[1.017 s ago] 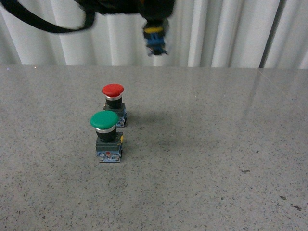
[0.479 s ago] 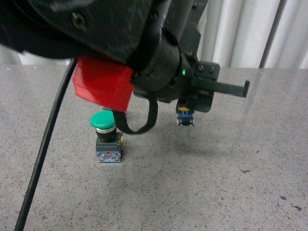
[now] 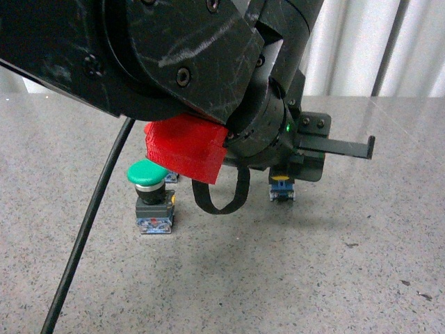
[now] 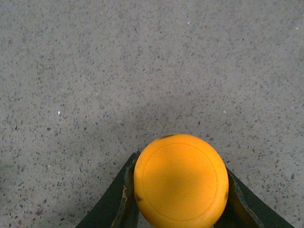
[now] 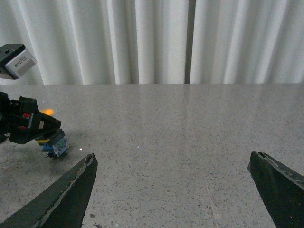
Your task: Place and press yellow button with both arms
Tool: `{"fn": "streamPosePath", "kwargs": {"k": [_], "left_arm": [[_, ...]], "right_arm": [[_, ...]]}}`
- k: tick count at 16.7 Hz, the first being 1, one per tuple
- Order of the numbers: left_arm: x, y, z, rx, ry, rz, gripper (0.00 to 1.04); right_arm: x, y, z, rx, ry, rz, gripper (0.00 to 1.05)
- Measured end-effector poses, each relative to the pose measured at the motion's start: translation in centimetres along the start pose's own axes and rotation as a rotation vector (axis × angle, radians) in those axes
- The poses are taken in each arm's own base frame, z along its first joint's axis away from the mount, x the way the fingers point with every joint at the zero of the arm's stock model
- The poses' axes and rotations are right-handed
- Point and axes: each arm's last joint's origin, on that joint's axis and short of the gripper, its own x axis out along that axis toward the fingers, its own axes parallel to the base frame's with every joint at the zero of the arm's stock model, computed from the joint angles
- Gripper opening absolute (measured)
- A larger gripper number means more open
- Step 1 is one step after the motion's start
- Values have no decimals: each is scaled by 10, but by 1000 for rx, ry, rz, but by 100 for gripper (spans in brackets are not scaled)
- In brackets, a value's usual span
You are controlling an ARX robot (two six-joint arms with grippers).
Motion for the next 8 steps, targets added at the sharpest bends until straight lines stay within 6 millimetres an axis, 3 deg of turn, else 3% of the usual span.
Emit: {"fn": "streamPosePath", "kwargs": {"k": [3, 4, 8], "left_arm": [[3, -1, 0, -9, 13, 11, 32], [3, -2, -1, -15, 19, 10, 37], [4, -2, 0, -40, 18, 12, 84]], "right_arm": [[0, 0, 0, 0, 0, 0, 98], [0, 0, 0, 0, 0, 0, 98], [0, 0, 0, 0, 0, 0, 98]]}}
